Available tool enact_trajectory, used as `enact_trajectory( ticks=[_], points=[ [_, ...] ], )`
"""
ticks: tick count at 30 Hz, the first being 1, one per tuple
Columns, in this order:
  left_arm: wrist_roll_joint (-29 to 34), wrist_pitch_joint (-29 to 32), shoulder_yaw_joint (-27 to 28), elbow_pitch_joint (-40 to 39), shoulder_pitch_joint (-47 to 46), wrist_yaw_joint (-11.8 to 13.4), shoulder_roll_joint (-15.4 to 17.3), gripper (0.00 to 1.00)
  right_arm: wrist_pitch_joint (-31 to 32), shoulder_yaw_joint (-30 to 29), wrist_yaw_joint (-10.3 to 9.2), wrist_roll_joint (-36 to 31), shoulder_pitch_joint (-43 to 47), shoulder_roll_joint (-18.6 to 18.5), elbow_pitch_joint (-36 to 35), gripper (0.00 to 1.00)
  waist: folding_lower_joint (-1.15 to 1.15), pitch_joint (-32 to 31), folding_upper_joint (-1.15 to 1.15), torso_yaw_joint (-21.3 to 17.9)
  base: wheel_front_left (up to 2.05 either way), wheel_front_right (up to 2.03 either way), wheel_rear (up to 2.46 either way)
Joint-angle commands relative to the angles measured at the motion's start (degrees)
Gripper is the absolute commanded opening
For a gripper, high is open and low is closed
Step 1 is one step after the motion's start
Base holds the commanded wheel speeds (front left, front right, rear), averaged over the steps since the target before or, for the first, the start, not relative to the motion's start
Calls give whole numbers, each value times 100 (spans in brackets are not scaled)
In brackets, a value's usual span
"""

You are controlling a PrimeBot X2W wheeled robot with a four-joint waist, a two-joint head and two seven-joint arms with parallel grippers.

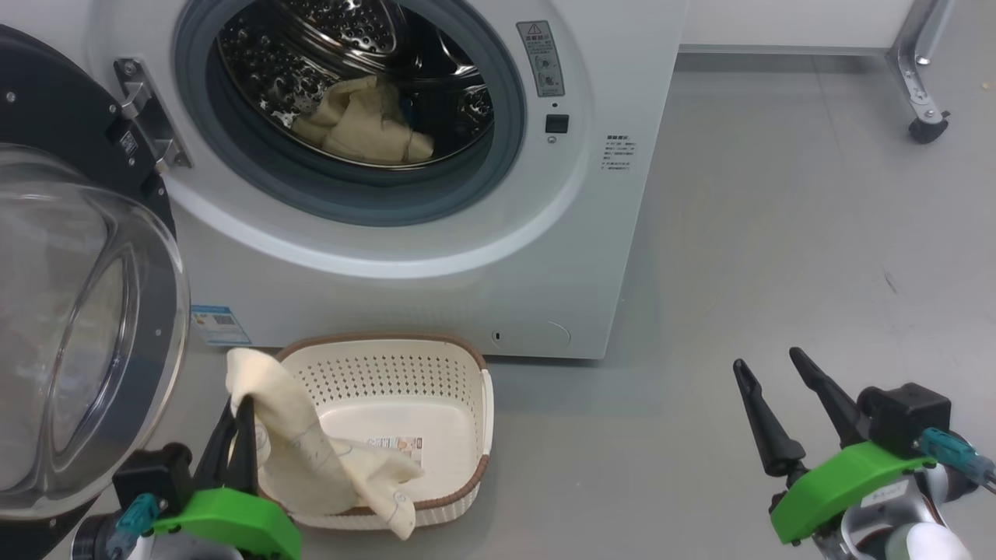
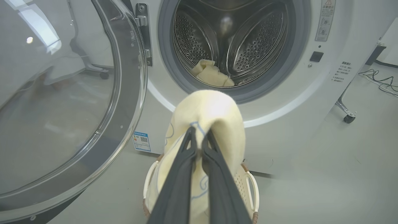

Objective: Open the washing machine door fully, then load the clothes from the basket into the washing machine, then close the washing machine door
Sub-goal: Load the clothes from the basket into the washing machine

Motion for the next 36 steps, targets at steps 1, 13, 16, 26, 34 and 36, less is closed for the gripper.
enact_trajectory(
  ticks=[1,13,16,26,34,36],
  points=[
    [-10,13,205,-227,-162,46,158,0,6,134,-1,34,-122,-59,-209,100,1,11,0,-14,0,0,0],
    [-40,18,107,-117,-376,-22,142,0,-27,181,-1,70,-186,-59,-195,100,1,136,0,-13,0,0,0],
    [-34,6,71,-72,-514,-60,137,0,-42,211,-1,80,-220,-59,-202,100,1,210,0,-37,0,0,0],
    [17,262,0,146,-1450,-223,261,0,-161,374,-1,200,-483,-59,-180,100,1,766,0,-423,0,0,0],
    [-85,924,1,670,-2742,-479,439,0,-477,577,-1,441,-804,-59,38,100,1,1508,0,-902,0,0,0],
    [-118,1083,15,846,-3083,-540,484,0,-573,655,-1,505,-889,-59,123,100,1,1678,0,-1036,0,0,0]
  ],
)
